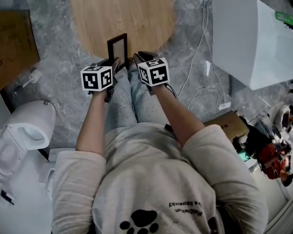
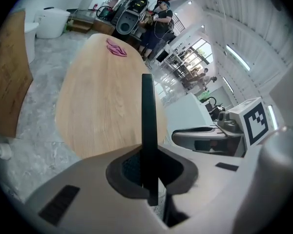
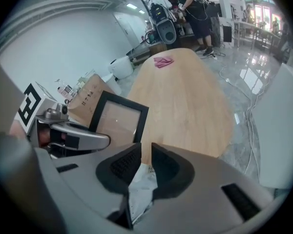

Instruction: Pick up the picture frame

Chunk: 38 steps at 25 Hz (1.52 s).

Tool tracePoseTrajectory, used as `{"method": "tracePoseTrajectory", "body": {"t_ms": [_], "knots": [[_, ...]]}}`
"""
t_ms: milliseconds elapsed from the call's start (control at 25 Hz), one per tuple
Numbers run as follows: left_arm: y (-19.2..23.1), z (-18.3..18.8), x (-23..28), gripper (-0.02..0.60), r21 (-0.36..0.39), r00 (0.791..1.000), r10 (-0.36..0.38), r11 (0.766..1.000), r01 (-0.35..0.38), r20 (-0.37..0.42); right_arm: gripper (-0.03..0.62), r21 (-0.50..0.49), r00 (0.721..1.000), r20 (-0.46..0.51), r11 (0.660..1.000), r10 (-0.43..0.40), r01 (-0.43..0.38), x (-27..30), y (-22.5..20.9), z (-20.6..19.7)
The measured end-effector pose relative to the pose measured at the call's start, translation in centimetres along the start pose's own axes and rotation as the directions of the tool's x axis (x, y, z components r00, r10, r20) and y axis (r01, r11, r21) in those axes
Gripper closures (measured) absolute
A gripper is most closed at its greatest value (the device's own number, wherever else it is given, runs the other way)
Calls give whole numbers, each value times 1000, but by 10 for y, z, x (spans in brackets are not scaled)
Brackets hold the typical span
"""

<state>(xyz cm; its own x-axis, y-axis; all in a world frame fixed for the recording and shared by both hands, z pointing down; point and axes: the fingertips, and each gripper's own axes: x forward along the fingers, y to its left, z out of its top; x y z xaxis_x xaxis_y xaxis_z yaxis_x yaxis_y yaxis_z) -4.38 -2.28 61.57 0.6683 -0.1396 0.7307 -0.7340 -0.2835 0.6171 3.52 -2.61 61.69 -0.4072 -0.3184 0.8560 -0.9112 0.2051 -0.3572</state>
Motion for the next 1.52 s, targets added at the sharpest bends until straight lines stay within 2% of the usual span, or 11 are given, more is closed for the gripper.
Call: {"method": "tracePoseTrajectory", "body": {"t_ms": [480, 720, 1000, 1280, 1520], "knots": [[-39, 67, -55, 555, 92, 988, 92, 990, -104, 128, 570, -70, 975, 207, 992, -85, 101, -76, 6, 94], [-57, 104, -83, 555, 136, 969, 132, 977, -162, 207, 585, -78, 951, 287, 987, -116, 144, -110, 6, 125], [-79, 132, -115, 554, 157, 943, 140, 968, -195, 303, 585, -91, 929, 349, 983, -119, 160, -144, 14, 147], [-104, 162, -154, 554, 197, 895, 140, 950, -242, 424, 586, -124, 885, 454, 977, -100, 174, -183, 33, 180], [-126, 198, -196, 555, 239, 818, 139, 917, -319, 557, 586, -192, 811, 581, 959, -61, 210, -227, 55, 220]]}}
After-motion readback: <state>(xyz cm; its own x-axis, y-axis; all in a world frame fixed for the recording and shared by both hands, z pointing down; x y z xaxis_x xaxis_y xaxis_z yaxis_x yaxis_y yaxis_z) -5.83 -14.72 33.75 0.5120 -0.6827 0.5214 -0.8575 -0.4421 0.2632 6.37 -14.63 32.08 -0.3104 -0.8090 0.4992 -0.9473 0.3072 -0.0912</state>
